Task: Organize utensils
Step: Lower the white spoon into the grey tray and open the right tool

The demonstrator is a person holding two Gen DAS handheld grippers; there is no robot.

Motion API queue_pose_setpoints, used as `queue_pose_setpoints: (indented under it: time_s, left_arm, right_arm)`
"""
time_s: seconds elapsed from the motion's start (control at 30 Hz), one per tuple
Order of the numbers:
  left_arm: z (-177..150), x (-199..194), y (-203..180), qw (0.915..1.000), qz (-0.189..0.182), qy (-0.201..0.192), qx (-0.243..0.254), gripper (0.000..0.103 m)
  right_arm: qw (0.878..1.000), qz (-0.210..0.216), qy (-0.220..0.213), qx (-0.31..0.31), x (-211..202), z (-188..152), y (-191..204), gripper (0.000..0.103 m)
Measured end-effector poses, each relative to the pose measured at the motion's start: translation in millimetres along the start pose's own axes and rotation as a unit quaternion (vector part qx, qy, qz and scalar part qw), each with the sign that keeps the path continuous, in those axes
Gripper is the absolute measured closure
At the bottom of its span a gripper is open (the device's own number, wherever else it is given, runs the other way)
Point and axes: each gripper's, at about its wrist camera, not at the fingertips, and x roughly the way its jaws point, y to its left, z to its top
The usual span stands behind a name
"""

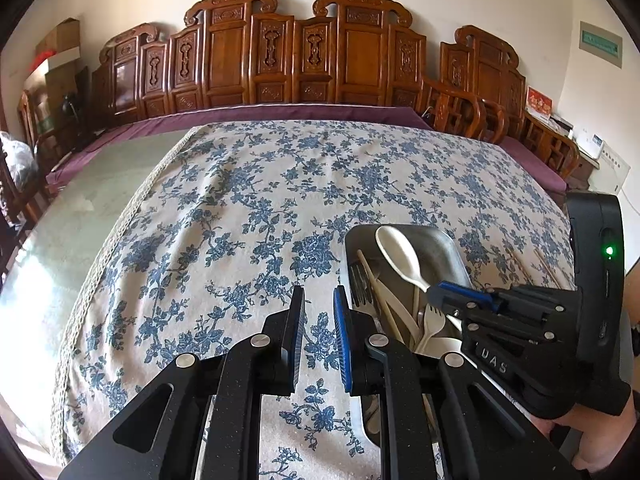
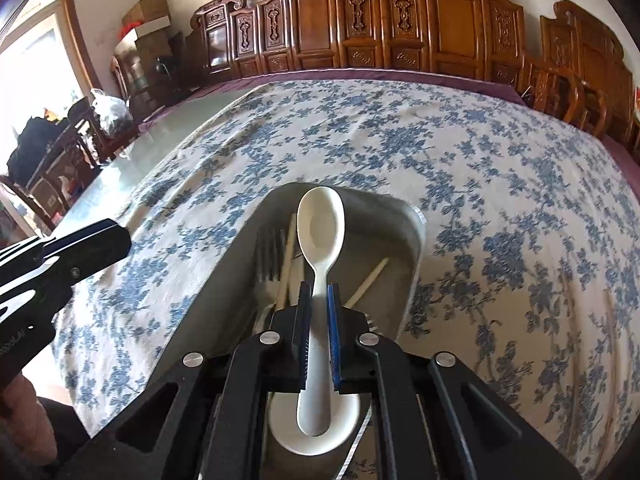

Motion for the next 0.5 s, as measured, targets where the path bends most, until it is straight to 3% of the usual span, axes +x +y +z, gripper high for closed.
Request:
queue_pose_setpoints:
  time_s: [0.17,0.5]
  left_arm:
    - [0,-1,0,1.0,0.0,0.0,-0.001,0.09]
    - [1,-1,-3,1.0,-0.002,0.001,0.002,0.09]
  right_arm:
    - [1.0,0.028,-0.007,0.001,-4,-1,7,0.093]
    - [0.999,0.032,-0.024,-0.012,-19,-1,8,0.093]
